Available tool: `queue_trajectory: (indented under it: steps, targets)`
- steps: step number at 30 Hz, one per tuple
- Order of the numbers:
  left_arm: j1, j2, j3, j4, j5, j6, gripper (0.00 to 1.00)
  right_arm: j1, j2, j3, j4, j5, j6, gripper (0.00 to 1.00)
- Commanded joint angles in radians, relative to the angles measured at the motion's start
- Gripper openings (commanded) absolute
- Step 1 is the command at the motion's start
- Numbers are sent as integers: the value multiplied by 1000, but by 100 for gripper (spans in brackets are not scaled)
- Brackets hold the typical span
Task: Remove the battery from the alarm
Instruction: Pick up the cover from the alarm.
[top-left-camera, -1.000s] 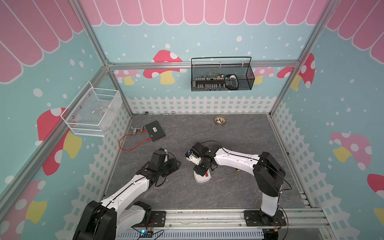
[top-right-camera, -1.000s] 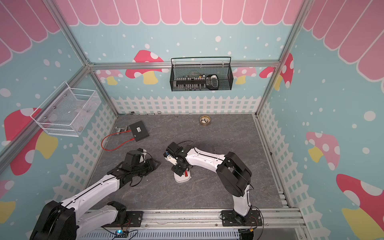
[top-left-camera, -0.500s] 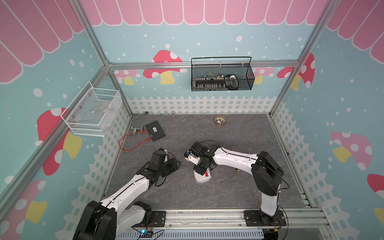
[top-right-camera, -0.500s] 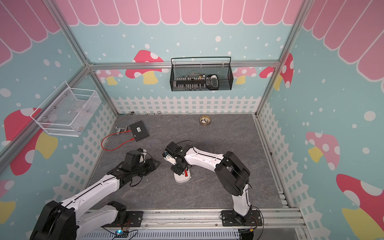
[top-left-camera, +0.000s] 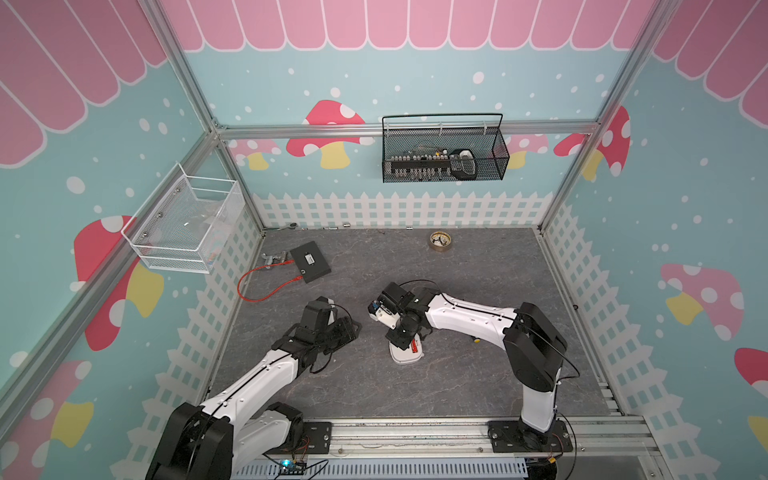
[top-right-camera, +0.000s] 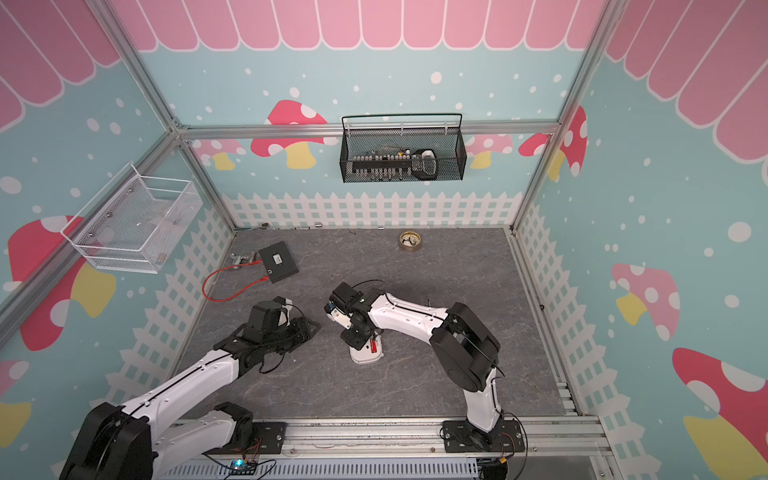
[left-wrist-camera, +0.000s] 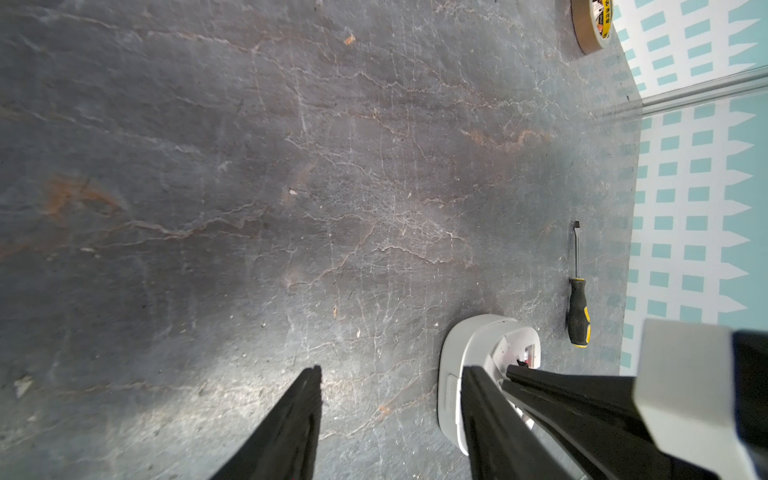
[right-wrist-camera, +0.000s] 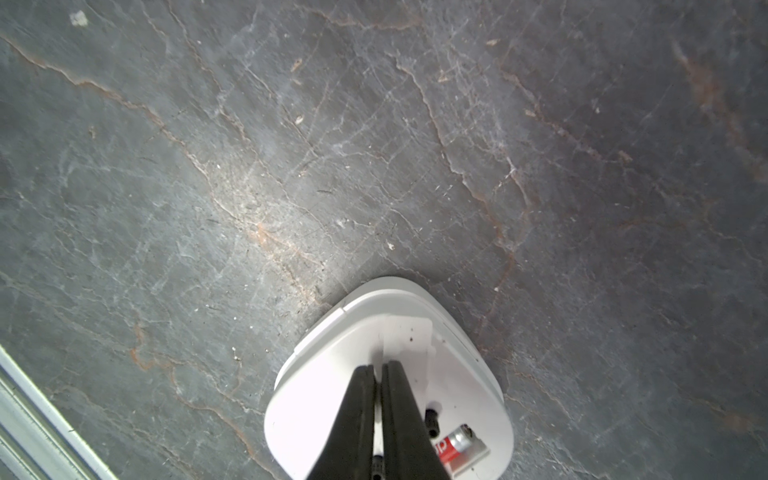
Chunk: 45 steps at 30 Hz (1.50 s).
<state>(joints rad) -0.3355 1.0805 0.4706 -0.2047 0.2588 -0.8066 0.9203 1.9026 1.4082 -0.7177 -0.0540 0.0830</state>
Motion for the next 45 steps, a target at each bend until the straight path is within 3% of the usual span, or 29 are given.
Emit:
queue_trajectory:
  steps: [1, 8, 14, 27, 37, 41, 45]
  targets:
    - [7, -17, -14, 12, 8, 20, 57, 3, 5, 9, -31, -15, 36, 11]
    - [8, -11, -10, 13, 8, 23, 57, 3, 2, 1, -47, -21, 79, 20]
    - [9, -8, -8, 13, 7, 25, 57, 3, 2, -17, -46, -23, 82, 21]
    - [12, -7, -2, 13, 6, 28, 57, 4, 3, -32, -41, -40, 77, 1]
    - [13, -9, 1, 10, 5, 27, 57, -4, -141, 88, -46, 58, 145, 0]
    - [13, -8, 1, 11, 2, 26, 57, -71, -186, 78, -47, 121, 213, 0]
    - [13, -2, 5, 10, 1, 26, 57, -211, -197, -15, -23, 135, 259, 0]
